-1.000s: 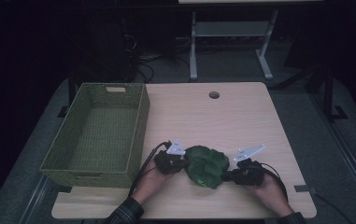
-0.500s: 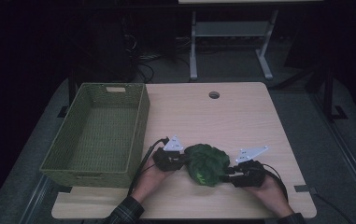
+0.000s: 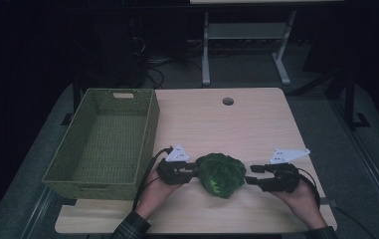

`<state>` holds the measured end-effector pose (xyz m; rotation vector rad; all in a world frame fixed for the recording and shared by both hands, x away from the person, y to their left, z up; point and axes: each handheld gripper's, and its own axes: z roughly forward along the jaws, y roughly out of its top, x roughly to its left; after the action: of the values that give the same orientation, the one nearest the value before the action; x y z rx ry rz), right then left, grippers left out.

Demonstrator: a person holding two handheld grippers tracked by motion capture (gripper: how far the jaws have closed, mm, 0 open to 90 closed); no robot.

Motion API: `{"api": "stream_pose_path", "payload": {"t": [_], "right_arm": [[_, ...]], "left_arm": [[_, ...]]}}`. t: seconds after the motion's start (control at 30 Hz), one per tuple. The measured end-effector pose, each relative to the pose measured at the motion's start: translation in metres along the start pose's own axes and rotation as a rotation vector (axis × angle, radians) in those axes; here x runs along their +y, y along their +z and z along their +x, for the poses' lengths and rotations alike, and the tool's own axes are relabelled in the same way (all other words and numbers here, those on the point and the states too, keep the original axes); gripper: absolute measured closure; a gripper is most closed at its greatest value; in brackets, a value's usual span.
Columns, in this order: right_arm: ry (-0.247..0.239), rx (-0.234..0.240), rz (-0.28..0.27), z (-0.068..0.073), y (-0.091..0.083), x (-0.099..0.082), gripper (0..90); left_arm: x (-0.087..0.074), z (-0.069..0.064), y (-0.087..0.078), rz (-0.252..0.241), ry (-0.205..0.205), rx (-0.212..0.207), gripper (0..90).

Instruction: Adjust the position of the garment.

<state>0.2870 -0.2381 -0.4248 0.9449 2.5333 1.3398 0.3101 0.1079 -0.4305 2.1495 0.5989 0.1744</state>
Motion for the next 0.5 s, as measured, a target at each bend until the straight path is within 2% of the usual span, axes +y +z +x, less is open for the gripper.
{"api": "stream_pose_path", "payload": {"t": [0.03, 0.07, 0.1, 0.13, 0.23, 0.3, 0.37, 0.43, 0.5], "right_arm": [[0.0, 0.0, 0.0, 0.0, 0.0, 0.0, 56.2], [0.006, -0.004, -0.006, -0.005, 0.0, 0.002, 61.3], [0.012, -0.003, 0.006, -0.014, 0.003, 0.005, 72.5], [0.011, -0.009, 0.01, -0.018, 0.006, 0.006, 77.9], [-0.001, -0.024, 0.015, -0.029, 0.016, 0.012, 89.6], [0.001, -0.025, 0.015, -0.032, 0.019, 0.014, 89.7], [0.012, -0.024, 0.041, -0.039, 0.028, 0.017, 89.9], [0.013, -0.024, 0.041, -0.046, 0.038, 0.021, 89.9], [0.019, -0.017, 0.051, -0.049, 0.042, 0.022, 89.9]], "left_arm": [[0.0, -0.002, -0.002, 0.002, 0.001, 0.001, 73.9], [-0.001, -0.004, -0.004, 0.005, 0.002, 0.0, 77.0], [-0.004, -0.008, -0.008, 0.011, -0.001, -0.007, 84.8], [-0.005, -0.011, -0.009, 0.012, -0.005, -0.014, 88.8], [-0.008, -0.017, -0.01, 0.019, -0.002, -0.024, 89.6], [-0.011, -0.023, -0.009, 0.026, 0.002, -0.033, 89.6], [-0.014, -0.029, -0.006, 0.044, 0.009, -0.047, 89.6], [-0.017, -0.034, 0.002, 0.065, 0.011, -0.073, 89.6], [-0.018, -0.036, 0.005, 0.077, 0.013, -0.08, 89.6]]}}
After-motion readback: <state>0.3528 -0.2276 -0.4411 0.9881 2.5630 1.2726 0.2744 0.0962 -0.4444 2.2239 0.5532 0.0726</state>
